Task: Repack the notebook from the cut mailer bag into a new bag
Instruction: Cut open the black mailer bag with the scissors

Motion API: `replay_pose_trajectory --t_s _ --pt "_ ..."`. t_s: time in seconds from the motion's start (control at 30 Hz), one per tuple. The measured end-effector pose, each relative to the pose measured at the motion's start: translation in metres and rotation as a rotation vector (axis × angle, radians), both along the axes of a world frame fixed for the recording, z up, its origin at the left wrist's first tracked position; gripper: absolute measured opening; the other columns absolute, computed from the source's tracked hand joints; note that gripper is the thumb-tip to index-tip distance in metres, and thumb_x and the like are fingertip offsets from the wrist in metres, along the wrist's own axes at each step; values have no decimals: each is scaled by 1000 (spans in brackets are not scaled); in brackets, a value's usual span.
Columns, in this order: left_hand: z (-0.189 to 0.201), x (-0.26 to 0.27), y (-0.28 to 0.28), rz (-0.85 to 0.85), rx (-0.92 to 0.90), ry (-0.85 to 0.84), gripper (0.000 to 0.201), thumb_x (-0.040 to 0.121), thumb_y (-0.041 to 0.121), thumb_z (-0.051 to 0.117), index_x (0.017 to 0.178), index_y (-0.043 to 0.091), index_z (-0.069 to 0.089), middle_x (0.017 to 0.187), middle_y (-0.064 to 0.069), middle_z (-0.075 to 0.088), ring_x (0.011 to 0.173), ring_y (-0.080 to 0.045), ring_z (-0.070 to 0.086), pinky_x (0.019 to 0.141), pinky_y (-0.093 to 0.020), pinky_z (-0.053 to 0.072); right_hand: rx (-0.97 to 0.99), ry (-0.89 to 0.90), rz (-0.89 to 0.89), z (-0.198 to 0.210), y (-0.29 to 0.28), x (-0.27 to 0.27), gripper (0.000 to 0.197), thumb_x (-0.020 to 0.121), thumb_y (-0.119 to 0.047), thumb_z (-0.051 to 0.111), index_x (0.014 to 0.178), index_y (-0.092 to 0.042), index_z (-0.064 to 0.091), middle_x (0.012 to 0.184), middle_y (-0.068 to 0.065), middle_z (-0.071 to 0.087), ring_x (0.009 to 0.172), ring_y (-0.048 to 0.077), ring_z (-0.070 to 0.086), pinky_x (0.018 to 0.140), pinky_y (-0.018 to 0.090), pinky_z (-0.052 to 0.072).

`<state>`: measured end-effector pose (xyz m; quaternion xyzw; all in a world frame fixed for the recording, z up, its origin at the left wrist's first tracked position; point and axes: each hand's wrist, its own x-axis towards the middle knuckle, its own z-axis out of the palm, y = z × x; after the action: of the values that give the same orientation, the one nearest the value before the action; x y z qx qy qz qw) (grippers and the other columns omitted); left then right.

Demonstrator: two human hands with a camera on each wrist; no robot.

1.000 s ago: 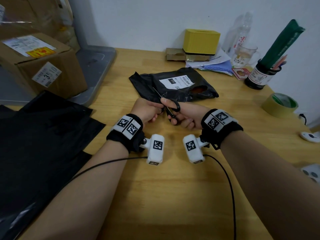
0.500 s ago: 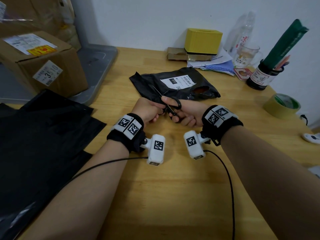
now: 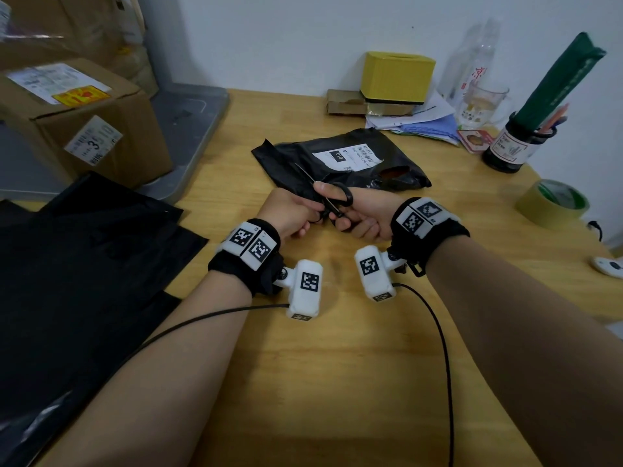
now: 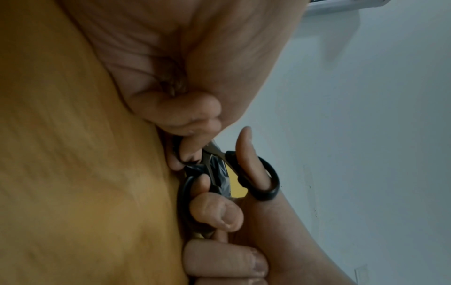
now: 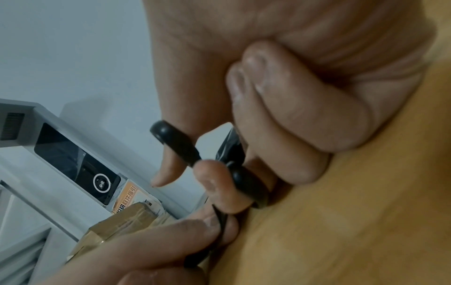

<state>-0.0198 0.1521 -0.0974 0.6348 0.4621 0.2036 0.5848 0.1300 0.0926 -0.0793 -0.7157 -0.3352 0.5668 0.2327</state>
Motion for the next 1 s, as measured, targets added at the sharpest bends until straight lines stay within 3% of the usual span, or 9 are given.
replay_pose_trajectory --t_s 0.2,0.33,0.47,0.8,1.0 --pt "0 0 0 -10 -1 17 22 91 0 61 83 18 70 71 -1 67 30 1 39 35 -13 36 -6 5 -9 0 4 2 66 68 -88 61 78 -23 55 66 -8 49 37 4 22 34 13 18" --pt "0 0 0 -10 -1 24 19 91 0 61 98 13 73 75 -2 68 31 1 39 35 -13 36 -11 72 4 0 6 6 63 71 -84 63 78 -23 52 62 -9 45 35 3 20 33 13 18" --pt "0 -1 3 -36 23 60 19 91 1 62 102 12 73 79 -3 69 30 1 39 33 -14 33 -39 79 5 0 8 7 65 67 -85 66 78 -22 53 63 -9 46 35 3 22 33 12 18" --pt "1 -5 8 -124 32 143 19 89 7 67 89 24 75 97 -13 73 41 -5 40 36 -14 34 -46 148 22 0 16 10 59 77 -79 62 79 -21 51 61 -8 45 33 3 20 32 11 18" --pt "-2 -4 11 -135 14 149 17 89 7 67 93 21 75 89 -11 65 41 -6 39 35 -14 34 -37 144 21 0 21 10 61 73 -80 65 79 -21 51 61 -9 43 33 3 20 32 11 19"
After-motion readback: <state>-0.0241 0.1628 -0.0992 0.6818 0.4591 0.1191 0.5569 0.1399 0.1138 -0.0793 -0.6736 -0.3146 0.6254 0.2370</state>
